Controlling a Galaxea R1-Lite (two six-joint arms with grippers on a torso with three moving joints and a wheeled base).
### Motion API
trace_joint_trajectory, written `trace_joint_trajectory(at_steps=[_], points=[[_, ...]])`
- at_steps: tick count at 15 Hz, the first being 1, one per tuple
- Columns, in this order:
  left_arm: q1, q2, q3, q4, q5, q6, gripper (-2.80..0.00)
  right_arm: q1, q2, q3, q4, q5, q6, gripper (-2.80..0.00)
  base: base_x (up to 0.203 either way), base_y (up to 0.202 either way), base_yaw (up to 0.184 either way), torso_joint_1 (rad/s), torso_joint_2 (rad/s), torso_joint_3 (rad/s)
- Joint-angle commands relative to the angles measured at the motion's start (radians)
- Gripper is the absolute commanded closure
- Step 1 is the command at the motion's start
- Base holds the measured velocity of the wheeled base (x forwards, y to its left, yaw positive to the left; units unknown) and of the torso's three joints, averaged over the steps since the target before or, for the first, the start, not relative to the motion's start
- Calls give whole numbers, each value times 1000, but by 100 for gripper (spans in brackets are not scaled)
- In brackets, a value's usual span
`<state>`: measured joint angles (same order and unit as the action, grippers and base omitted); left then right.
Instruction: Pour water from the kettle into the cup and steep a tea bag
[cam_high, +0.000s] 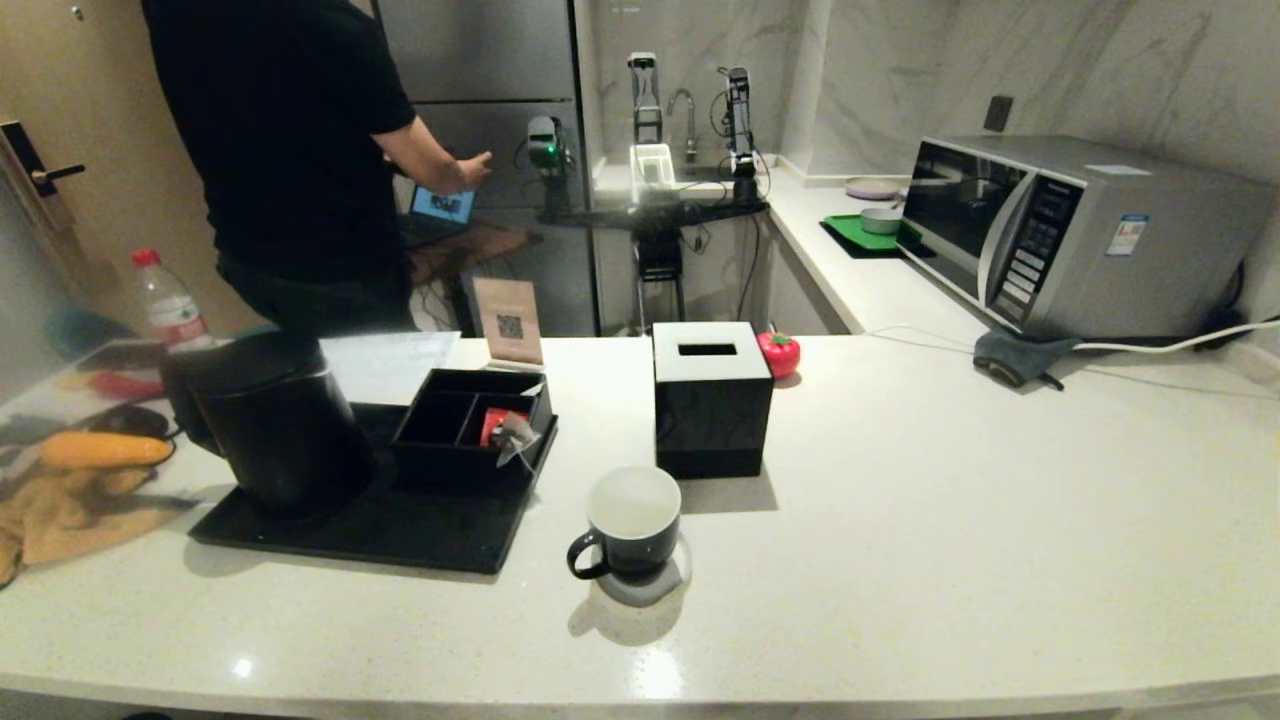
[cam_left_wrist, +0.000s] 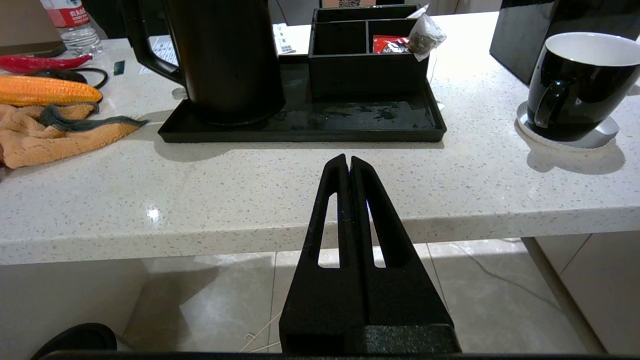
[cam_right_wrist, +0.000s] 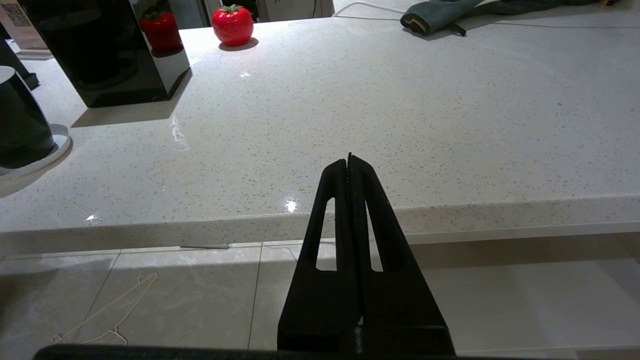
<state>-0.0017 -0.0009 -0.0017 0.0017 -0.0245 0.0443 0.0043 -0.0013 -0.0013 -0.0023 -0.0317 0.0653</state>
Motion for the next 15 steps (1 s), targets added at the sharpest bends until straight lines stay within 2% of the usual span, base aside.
trace_joint_trajectory(at_steps=[1, 11, 15], points=[[0, 1, 0, 0, 0, 0, 0, 0, 1, 1, -1, -1, 1, 0, 0, 0, 0, 0, 0, 0], [0, 1, 0, 12, -3, -1, 0, 0, 1, 1, -1, -1, 0, 0, 0, 0, 0, 0, 0, 0], [0, 1, 0, 6, 1, -21, 0, 0, 1, 0, -1, -1, 1, 0, 0, 0, 0, 0, 0, 0]])
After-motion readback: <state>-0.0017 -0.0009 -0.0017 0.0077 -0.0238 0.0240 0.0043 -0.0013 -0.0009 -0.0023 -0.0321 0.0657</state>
